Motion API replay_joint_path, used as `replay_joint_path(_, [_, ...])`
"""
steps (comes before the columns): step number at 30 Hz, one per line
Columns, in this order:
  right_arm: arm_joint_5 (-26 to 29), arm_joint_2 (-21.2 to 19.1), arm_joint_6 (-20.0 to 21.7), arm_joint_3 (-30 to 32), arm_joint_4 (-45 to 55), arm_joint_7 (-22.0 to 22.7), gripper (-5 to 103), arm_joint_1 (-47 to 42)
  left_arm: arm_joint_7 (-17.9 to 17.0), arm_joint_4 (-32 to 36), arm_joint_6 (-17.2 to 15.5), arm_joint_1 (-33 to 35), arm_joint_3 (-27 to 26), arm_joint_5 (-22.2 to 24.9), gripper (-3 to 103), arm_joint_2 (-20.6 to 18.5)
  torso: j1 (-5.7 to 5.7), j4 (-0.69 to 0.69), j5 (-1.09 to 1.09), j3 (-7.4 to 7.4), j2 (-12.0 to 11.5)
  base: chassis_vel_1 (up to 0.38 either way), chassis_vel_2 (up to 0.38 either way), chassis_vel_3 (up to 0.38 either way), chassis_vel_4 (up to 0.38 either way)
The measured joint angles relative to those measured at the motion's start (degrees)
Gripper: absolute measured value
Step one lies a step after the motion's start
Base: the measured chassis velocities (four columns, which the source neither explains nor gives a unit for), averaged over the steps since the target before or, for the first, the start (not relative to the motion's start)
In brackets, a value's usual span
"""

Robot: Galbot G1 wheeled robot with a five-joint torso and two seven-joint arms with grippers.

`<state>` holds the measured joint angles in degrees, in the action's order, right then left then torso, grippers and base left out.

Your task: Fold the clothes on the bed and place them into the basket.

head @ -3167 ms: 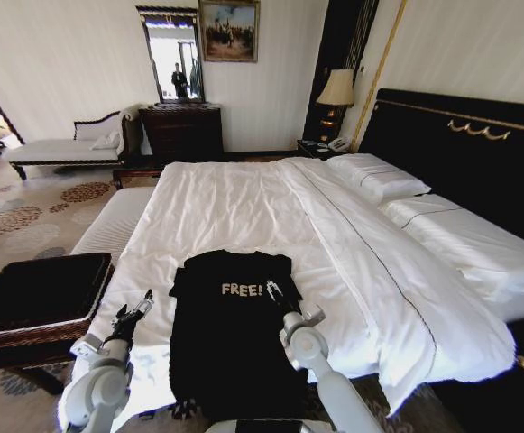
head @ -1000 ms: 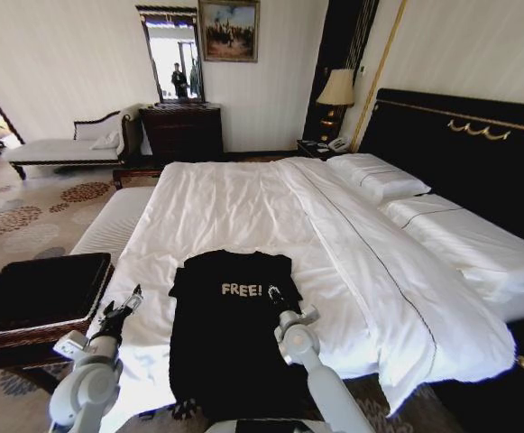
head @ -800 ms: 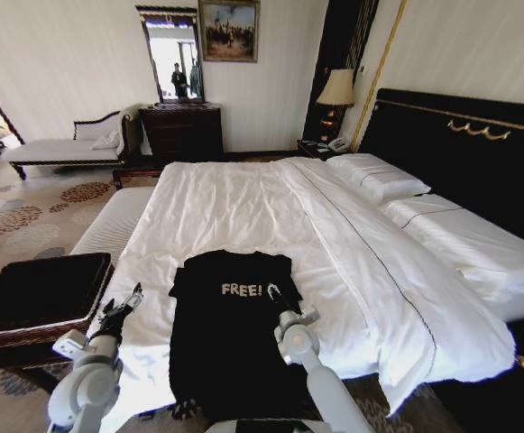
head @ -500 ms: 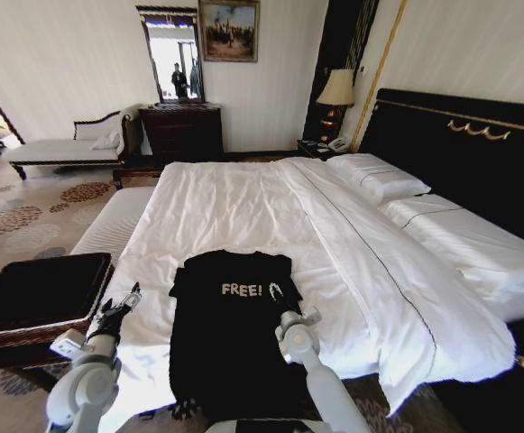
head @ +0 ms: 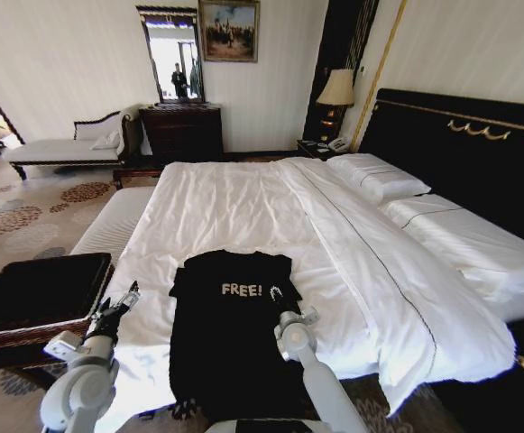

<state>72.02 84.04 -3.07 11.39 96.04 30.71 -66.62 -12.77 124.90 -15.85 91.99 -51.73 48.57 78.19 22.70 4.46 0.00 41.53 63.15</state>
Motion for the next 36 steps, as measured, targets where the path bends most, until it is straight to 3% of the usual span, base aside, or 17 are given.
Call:
replay_joint_path(7, [-0.46, 0.33, -0.02, 0.35, -1.03, -0.01, 11, 0.93, -0.01, -0.39, 0.12, 0.13, -0.14, 0.22, 100, -0.02, 0.00, 0.00, 0.00, 0.00, 0.00, 0.000, 0.000, 0.000, 0.000])
replay_joint_path(12, [-0.94, 0.30, -0.03, 0.40, -1.84, -0.08, 1, 1.47, -0.06, -0.68, 0.14, -0.23, -0.30, 0.54, 100, -0.27, 0.00, 0.00, 0.00, 0.00, 0.00, 0.000, 0.000, 0.000, 0.000])
replay_joint_path(22, [-1.67, -3.16, 0.09, 1.89, 3.61, 0.49, 0, 3.23, -0.23, -1.21, 0.14, -0.76, -0.29, 0.52, 100, 0.36, -0.01, 0.00, 0.00, 0.00, 0.00, 0.000, 0.000, 0.000, 0.000])
replay_joint_path(36, [1.13, -7.23, 0.09, 9.64, -0.01, -0.70, 0, 6.81, -0.20, -1.87, 0.19, -0.88, 0.57, -0.25, 100, 0.94, 0.00, 0.00, 0.00, 0.00, 0.00, 0.000, 0.000, 0.000, 0.000])
